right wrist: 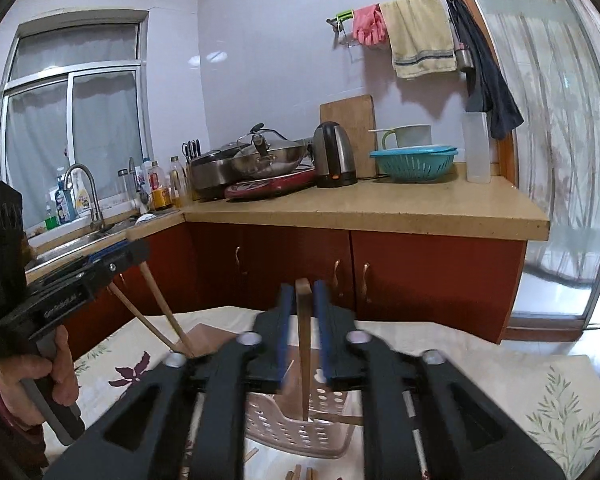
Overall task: Organize utensils
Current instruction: 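Lift both held chopsticks and carry them above the utensil holder, then open both tools to drop the chopsticks into the holder, then move both tools back down to the loose chopsticks on the tablecloth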
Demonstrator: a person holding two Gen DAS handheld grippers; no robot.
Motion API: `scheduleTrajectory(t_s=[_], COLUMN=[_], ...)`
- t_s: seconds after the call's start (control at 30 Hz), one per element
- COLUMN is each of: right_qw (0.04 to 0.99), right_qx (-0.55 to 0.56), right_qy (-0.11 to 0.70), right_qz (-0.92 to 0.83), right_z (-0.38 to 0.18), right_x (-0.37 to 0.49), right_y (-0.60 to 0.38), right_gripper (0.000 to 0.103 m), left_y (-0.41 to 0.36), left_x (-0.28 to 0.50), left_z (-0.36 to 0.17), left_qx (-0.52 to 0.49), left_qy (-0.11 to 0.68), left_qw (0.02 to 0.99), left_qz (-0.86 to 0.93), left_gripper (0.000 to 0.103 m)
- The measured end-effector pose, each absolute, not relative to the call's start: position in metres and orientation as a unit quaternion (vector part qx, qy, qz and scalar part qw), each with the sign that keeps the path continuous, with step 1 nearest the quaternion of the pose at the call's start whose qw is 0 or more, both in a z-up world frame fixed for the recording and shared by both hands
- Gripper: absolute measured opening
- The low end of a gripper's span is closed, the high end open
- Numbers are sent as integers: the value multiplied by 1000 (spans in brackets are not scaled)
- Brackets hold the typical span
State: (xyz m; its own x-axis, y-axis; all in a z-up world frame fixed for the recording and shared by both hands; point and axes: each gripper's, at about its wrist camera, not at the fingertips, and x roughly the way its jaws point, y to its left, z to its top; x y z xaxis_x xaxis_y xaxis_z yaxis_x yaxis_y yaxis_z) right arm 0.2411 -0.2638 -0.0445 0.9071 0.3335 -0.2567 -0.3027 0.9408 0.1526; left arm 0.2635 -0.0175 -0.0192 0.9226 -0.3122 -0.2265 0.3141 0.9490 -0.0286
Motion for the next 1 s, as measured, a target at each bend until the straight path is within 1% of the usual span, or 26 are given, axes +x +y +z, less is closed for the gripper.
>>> scheduleTrajectory(t_s=[0.03, 0.07, 0.13, 0.2, 0.23, 0.37, 0.6, 0.83, 1.0], right_qw=[976, 976, 978, 980, 980, 983, 984, 982, 975], right_qx=[53, 52, 48, 44, 43, 38, 34, 42, 44], right_qy=[138, 134, 128, 117, 114, 100, 110, 152, 192], right_qz=[162, 162, 159, 155, 155, 150, 133, 108, 99], right_z=[-44, -41, -38, -32, -31, -24, -38, -84, -129], right_x=[239, 235, 230, 218, 215, 191, 154, 127, 109], right_y=[-264, -264, -264, -265, -265, -269, -279, -293, -301], right_gripper=[28, 31, 35, 42, 43, 43, 43, 43, 43], left_y=[-17, -16, -15, -13, -12, -8, -7, -5, 2], left_x=[261, 260, 252, 247, 242, 224, 187, 149, 130], left_z=[-19, -19, -17, -15, -14, -12, -26, -65, -100], left_qx=[3, 2, 1, -1, -4, -8, -4, 11, 16], left_qy=[114, 113, 109, 107, 106, 109, 130, 172, 206], left_qw=[981, 981, 981, 982, 982, 981, 979, 976, 972], left_qz=[-159, -159, -159, -158, -159, -160, -154, -134, -115], left_gripper=[43, 48, 54, 62, 63, 67, 67, 67, 67])
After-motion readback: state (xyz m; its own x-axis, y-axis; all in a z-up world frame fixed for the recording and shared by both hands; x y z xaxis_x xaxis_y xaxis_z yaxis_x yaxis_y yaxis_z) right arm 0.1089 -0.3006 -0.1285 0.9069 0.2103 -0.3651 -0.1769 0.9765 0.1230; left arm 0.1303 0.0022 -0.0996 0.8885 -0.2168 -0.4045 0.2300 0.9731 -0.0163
